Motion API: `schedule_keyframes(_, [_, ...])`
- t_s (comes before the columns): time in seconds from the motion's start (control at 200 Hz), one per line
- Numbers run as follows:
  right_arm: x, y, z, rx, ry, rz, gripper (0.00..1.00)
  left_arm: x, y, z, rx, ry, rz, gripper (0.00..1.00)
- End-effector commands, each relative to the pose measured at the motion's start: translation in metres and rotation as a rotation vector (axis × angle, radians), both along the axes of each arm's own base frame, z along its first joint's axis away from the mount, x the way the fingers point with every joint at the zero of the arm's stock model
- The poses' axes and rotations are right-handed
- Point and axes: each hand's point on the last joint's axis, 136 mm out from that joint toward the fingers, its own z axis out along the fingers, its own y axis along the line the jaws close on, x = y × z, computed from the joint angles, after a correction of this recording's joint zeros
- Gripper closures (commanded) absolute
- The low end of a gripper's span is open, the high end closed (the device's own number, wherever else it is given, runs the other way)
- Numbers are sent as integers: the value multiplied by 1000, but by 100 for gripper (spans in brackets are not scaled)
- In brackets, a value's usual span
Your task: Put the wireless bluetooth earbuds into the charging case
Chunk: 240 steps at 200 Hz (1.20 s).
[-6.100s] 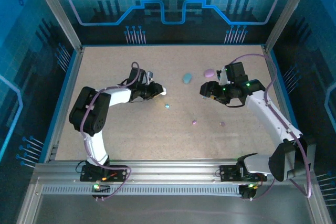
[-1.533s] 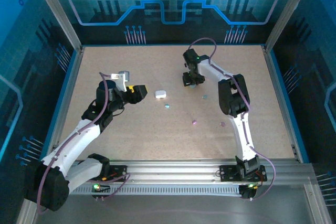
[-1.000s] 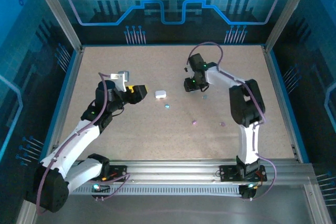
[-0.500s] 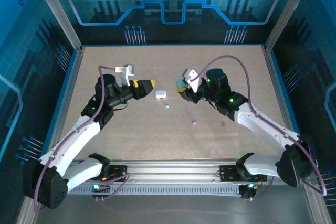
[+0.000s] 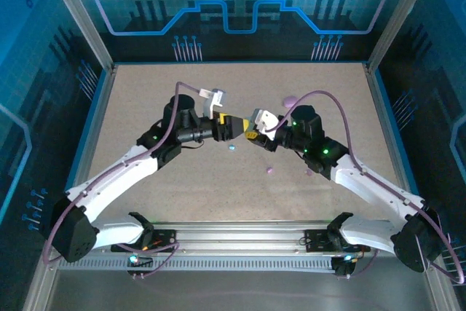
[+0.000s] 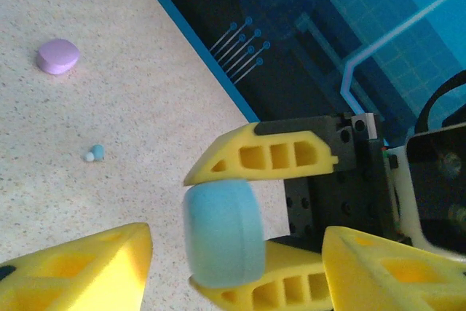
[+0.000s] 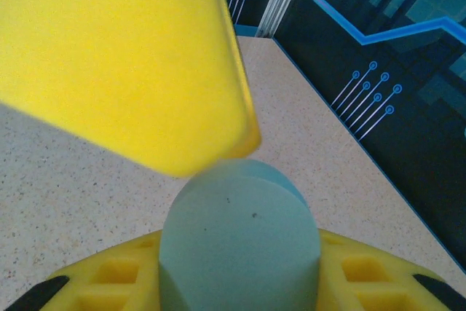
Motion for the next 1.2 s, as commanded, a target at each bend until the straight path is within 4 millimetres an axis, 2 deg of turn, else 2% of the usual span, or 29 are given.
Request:
schedule_keyframes(0.0, [-7,7,15,25,-74,46,62,-4,-13,7,11,-5,-51,39])
schedule_keyframes(0.245, [-9,9,18,46,-88,64,61,0,-19,-6,56,38,-45,48])
schedule_keyframes(0.34, [-9,10,19,51,-92,69,60,3,-18,-8,67,48,-35,55])
schedule_keyframes(0.425, [-9,10,21,52,-99,69,60,4,-18,-11,76,59,-31,67])
schedule_keyframes(0.515, [-8,9,23,42,-131,55,55,8,-14,-12,82,74,7,85])
schedule_keyframes(0.62, [-7,1,30,41,-205,17,47,11,-8,-4,23,82,61,91])
schedule_keyframes(0.715, [-7,-8,33,59,-265,-20,36,10,-2,6,-74,124,107,93])
schedule_keyframes(0.72, [-7,-8,39,75,-286,-23,36,10,-2,6,-79,127,108,93])
schedule_keyframes(0.795, [-8,-17,37,111,-285,-8,32,6,-1,13,-159,173,114,93])
schedule_keyframes(0.921, [-13,-23,38,189,-246,62,32,-2,-2,13,-259,278,106,93])
schedule_keyframes(1.061, [-22,-15,39,215,-222,149,33,-8,-1,16,-344,320,97,92])
schedule_keyframes(1.196, [-21,-11,46,249,-183,188,40,-10,0,21,-357,319,91,92])
